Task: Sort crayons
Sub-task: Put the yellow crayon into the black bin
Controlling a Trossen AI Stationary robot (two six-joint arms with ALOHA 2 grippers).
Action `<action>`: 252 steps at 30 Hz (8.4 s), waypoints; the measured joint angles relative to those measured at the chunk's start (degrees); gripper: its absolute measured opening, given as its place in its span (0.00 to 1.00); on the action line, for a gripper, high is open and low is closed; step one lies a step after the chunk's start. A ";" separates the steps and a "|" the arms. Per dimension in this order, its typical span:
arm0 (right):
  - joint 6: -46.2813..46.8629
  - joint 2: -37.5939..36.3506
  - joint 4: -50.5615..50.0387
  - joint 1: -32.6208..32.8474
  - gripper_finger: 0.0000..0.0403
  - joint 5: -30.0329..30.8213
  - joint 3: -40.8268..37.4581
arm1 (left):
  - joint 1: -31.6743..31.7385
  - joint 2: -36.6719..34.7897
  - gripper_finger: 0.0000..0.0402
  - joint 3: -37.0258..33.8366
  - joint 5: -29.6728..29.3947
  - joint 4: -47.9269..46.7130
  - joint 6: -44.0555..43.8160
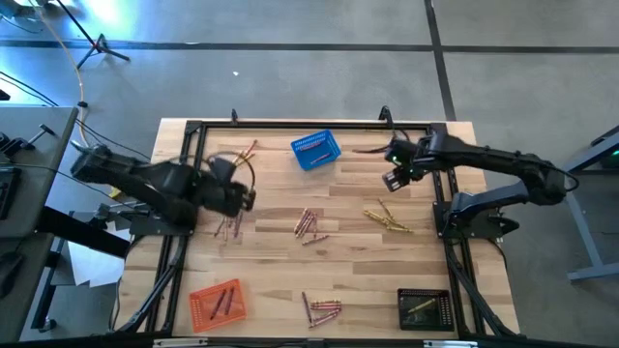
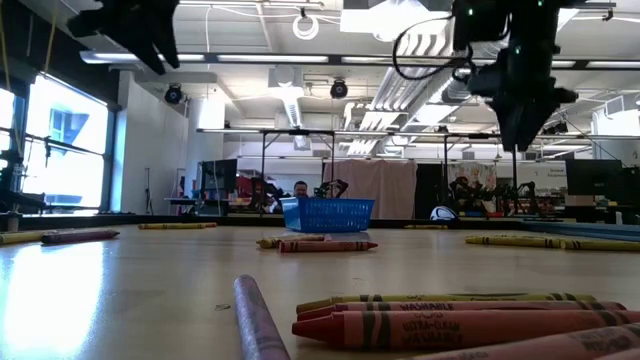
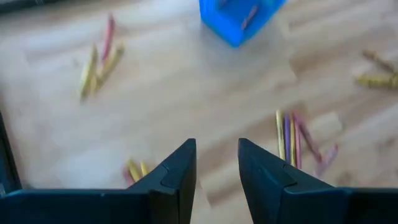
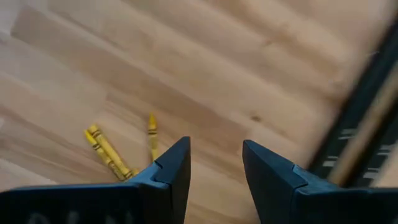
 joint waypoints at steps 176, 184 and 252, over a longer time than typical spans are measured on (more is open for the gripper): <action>83.47 19.89 -3.82 69.83 0.03 -20.80 26.20 | 49.61 21.08 0.26 0.02 65.36 78.98 55.36; 80.63 23.74 -1.47 69.52 0.03 -21.90 26.20 | 49.91 19.82 0.26 0.04 69.75 78.26 55.60; 41.52 17.10 31.65 22.64 0.24 -10.74 -4.99 | 49.91 19.41 0.26 0.04 70.28 72.67 55.39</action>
